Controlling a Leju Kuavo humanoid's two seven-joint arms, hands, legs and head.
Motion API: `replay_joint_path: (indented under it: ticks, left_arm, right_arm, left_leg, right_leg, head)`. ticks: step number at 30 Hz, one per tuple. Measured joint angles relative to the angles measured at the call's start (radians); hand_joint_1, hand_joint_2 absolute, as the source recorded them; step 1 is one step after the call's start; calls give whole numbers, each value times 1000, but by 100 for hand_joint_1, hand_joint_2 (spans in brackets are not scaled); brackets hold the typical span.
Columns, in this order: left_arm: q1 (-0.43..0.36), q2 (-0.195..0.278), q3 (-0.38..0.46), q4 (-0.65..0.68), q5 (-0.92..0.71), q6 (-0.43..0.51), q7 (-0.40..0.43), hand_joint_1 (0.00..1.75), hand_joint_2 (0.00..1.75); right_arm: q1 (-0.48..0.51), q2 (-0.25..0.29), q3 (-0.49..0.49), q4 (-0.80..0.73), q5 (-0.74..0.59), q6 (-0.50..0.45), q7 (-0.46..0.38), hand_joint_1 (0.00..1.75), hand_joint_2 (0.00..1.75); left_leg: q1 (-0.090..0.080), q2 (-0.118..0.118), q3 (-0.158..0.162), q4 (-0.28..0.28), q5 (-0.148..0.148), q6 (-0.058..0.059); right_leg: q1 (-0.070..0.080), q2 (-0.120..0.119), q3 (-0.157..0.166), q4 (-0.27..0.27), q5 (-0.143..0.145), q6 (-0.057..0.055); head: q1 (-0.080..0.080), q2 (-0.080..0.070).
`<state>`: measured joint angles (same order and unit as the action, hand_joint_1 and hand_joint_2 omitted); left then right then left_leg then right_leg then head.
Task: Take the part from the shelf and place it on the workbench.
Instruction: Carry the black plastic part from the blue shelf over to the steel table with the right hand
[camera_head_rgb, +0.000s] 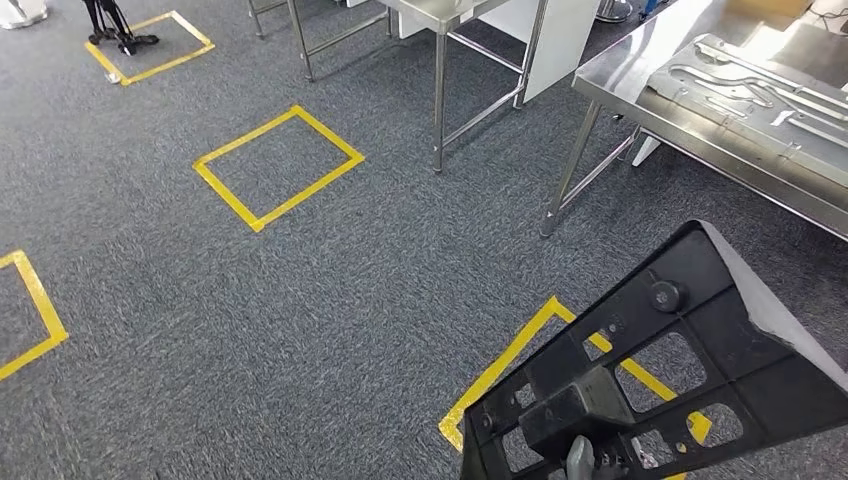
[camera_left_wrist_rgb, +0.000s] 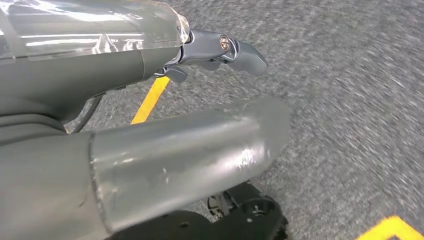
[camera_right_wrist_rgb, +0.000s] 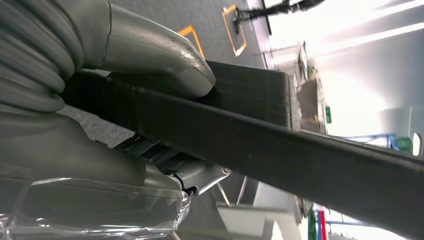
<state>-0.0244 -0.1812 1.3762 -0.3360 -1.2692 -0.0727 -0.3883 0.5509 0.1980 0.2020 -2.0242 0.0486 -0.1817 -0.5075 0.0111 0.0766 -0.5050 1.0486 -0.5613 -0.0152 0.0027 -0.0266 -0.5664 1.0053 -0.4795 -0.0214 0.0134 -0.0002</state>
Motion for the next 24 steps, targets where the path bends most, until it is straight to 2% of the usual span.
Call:
replay_joint_path:
  ticks: [2,3,4,5,6,7,9,10,11,13,14,15,17,19,20,21,22,23,24]
  left_arm:
    - [2,3,1,0,-2,0,-3,0,0]
    - [4,4,2,1,-3,1,-5,0,0]
    - [5,6,3,1,-4,2,-8,0,0]
    - [6,10,3,1,-6,3,-12,0,0]
    - [5,14,4,1,-8,4,-18,0,0]
    - [4,19,4,1,-11,4,-24,0,0]
    - [2,28,5,2,-15,5,-37,0,0]
    - [1,32,6,3,-16,6,-42,0,0]
    - [-1,35,8,3,-17,6,-46,0,0]
    - [-5,39,10,5,-16,6,-51,0,0]
    - [-8,41,11,6,-16,6,-53,0,0]
    - [-9,42,12,7,-16,5,-56,0,0]
    - [-10,45,15,8,-16,5,-61,0,0]
    - [-9,47,19,8,-16,6,-63,0,0]
    - [-9,48,20,8,-16,6,-64,0,0]
    - [-11,48,20,9,-16,5,-64,0,0]
    - [-12,49,20,9,-16,5,-65,0,0]
    - [-14,49,20,10,-16,5,-66,0,0]
    - [-15,48,20,12,-17,5,-66,0,0]
  right_arm:
    - [-6,-1,5,2,6,-1,-3,175,175]
    - [-9,-2,8,3,10,-1,-5,175,175]
    - [-10,-4,11,5,12,-2,-6,175,175]
    - [-13,-6,15,7,14,-3,-8,175,175]
    - [-16,-9,19,10,14,-5,-10,175,175]
    - [-22,-13,24,14,15,-8,-12,175,175]
    - [-37,-22,36,20,15,-16,-18,175,175]
    - [-45,-27,45,23,16,-21,-21,175,175]
    - [-52,-32,52,25,16,-25,-22,175,175]
    - [-60,-42,66,28,17,-31,-24,175,175]
    - [-64,-48,72,29,17,-35,-24,175,175]
    - [-69,-54,79,30,18,-39,-24,175,175]
    - [-83,-65,92,33,18,-45,-24,175,175]
    - [-93,-73,103,37,18,-47,-24,175,175]
    - [-95,-77,106,39,18,-49,-24,175,175]
    - [-96,-80,110,40,18,-50,-24,175,175]
    - [-97,-83,113,41,18,-52,-24,175,175]
    - [-99,-86,116,42,19,-53,-24,175,175]
    - [-101,-87,119,42,19,-55,-24,175,175]
  left_leg:
    - [3,-55,-50,107,-57,-7]
    - [4,-65,-83,172,-82,-9]
    - [4,-68,-109,219,-93,-11]
    - [4,-68,-120,231,-83,-13]
    - [5,-71,-114,206,-54,-13]
    - [7,-81,-92,149,-14,-14]
    - [12,-129,-47,34,36,-11]
    - [14,-147,-36,2,43,-7]
    - [13,-155,-33,-8,40,-1]
    - [10,-134,-30,-12,44,15]
    - [10,-123,-29,-15,47,22]
    - [11,-110,-28,-18,50,29]
    - [11,-83,-28,-22,51,38]
    - [7,-52,-28,-22,49,41]
    - [6,-38,-27,-22,47,41]
    - [5,-25,-25,-22,45,41]
    - [4,-13,-22,-22,42,40]
    - [3,-2,-17,-22,39,39]
    - [0,8,-13,-22,36,36]
  right_leg:
    - [-5,22,5,-6,4,-6]
    - [-5,35,5,-6,4,-8]
    - [-5,49,5,-5,3,-8]
    - [-5,64,5,-3,3,-8]
    - [-6,79,6,0,2,-6]
    - [-7,93,5,4,0,-3]
    - [-8,120,-1,18,-5,6]
    - [-7,132,-6,24,-7,12]
    - [-8,143,-12,27,-6,18]
    - [-12,161,-19,27,-3,29]
    - [-12,149,-24,35,-8,34]
    - [-11,126,-35,56,-21,39]
    - [-9,63,-86,157,-77,46]
    - [-11,37,-147,277,-125,51]
    - [-12,32,-160,301,-124,52]
    - [-13,29,-153,288,-105,50]
    - [-11,22,-126,238,-73,46]
    - [-7,3,-88,165,-38,37]
    - [-1,-22,-53,101,-17,28]
  head:
    - [-4,0]
    - [-5,0]
    - [-5,0]
    - [-5,0]
    - [-5,0]
    - [-5,0]
    - [-5,0]
    - [-5,0]
    - [-5,0]
    - [-6,0]
    - [-5,0]
    - [-2,0]
    - [6,0]
    - [8,0]
    - [8,0]
    - [8,0]
    - [9,0]
    - [9,0]
    - [8,0]
